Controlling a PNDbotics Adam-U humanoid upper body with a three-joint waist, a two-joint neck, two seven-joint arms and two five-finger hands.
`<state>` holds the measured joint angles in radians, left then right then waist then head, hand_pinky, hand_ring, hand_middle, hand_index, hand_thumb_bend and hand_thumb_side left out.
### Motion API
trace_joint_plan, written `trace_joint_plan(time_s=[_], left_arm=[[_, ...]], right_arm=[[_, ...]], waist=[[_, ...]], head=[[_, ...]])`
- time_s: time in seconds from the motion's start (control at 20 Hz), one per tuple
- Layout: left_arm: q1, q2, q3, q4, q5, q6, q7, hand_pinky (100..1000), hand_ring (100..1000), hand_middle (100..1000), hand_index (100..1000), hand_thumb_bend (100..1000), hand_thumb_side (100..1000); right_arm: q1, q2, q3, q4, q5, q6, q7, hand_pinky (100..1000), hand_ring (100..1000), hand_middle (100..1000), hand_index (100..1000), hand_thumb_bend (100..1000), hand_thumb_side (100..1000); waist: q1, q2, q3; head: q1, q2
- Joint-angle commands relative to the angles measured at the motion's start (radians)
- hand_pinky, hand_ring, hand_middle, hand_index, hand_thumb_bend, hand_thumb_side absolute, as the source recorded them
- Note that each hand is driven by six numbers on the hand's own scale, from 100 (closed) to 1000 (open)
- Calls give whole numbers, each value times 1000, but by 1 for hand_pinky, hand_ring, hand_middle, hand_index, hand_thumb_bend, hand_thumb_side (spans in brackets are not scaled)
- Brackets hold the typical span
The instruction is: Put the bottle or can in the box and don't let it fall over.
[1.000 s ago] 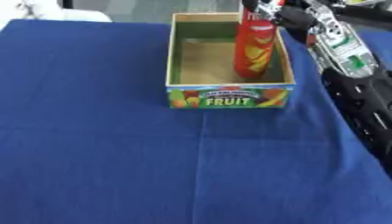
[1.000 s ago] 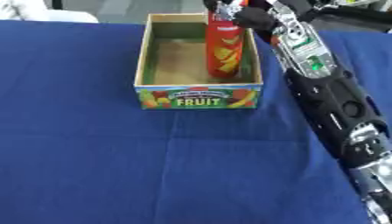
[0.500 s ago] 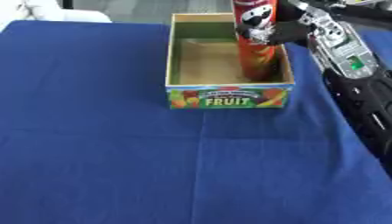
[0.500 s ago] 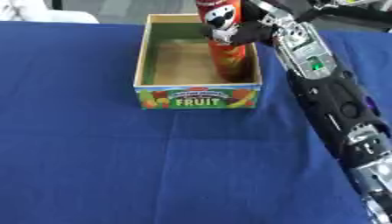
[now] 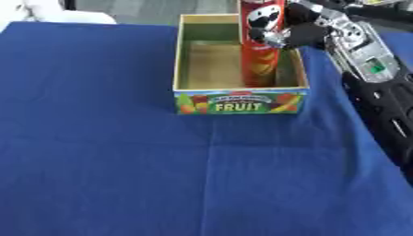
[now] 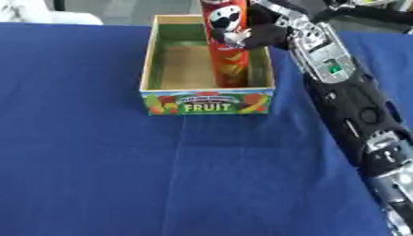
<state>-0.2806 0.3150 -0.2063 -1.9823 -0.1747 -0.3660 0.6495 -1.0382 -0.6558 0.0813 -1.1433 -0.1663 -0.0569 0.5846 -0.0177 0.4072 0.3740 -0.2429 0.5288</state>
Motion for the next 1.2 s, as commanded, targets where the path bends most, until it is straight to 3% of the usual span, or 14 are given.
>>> trace_joint_plan(time_s=[0.05,0.4,0.45,0.5,0.55,0.85,1.2], left_arm=[[1,13,10,-18,-6,4,0,885,681,895,757,100,672],[14,17,14,-18,-12,6,3,885,681,893,757,100,672],[17,18,15,-18,-13,7,4,885,681,893,756,100,672],[19,18,16,-18,-15,7,5,885,681,892,756,100,672],[22,19,16,-18,-16,8,6,886,680,893,756,100,672],[30,21,19,-18,-20,11,10,887,680,892,756,100,672],[39,23,21,-18,-25,14,12,887,680,891,756,100,672]], right_arm=[[-13,-21,-12,-15,3,18,3,1000,1000,1000,1000,100,100],[4,-30,1,-29,26,54,1,1000,1000,1000,1000,100,100],[5,-34,4,-36,47,52,8,1000,1000,1000,1000,100,447],[6,-37,5,-42,69,48,13,1000,1000,1000,1000,100,637],[8,-40,6,-47,89,43,16,1000,1000,1000,1000,100,662],[22,-48,4,-60,150,12,22,1000,1000,1000,1000,100,661],[44,-57,-4,-82,114,8,30,1000,1000,1000,1000,100,657]], waist=[[6,-27,-3],[8,-41,-16],[8,-43,-17],[8,-45,-19],[8,-48,-21],[7,-59,-31],[8,-71,-40]], head=[[6,-5],[16,10],[17,12],[18,14],[20,16],[31,28],[41,34]])
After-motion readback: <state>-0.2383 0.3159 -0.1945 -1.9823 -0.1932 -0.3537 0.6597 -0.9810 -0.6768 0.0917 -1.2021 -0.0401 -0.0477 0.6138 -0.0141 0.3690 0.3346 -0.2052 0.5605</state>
